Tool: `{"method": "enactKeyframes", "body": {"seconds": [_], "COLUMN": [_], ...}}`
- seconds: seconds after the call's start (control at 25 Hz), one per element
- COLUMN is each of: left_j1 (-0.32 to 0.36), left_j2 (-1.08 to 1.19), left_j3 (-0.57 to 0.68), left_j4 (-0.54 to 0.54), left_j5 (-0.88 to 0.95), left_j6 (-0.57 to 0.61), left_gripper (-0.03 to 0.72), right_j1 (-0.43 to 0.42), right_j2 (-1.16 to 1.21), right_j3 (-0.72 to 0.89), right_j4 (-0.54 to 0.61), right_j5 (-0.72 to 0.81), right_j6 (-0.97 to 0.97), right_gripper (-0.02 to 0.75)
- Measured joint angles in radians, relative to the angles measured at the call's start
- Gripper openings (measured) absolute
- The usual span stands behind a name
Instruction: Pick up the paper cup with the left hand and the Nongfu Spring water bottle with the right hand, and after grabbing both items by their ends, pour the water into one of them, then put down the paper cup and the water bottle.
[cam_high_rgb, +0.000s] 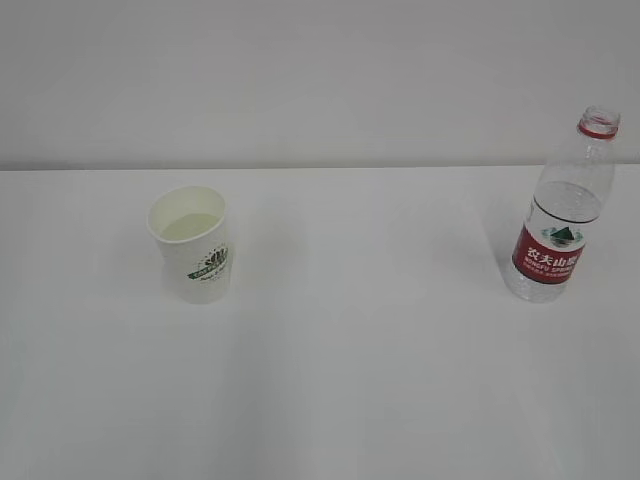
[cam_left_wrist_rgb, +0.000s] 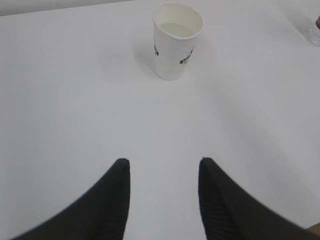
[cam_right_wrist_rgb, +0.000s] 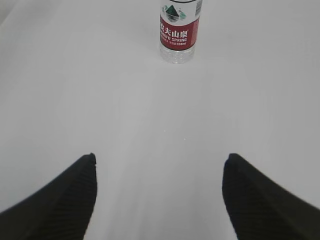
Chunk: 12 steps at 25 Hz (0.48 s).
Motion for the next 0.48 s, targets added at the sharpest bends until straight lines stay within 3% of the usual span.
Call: {"method": "enactKeyframes", "body": {"seconds": [0.48], "left_j1": [0.0], "left_j2": [0.0], "left_j3": [0.0], "left_j4": [0.0], "left_j5": [0.0], "left_j6": [-0.002], "left_gripper": [0.328], "right_j1": [0.0], "right_j2": [0.0], "right_j3": [0.0], "right_j4": [0.0], "right_j5": [0.0], "right_j6": [0.0], "right_gripper": [0.589]}}
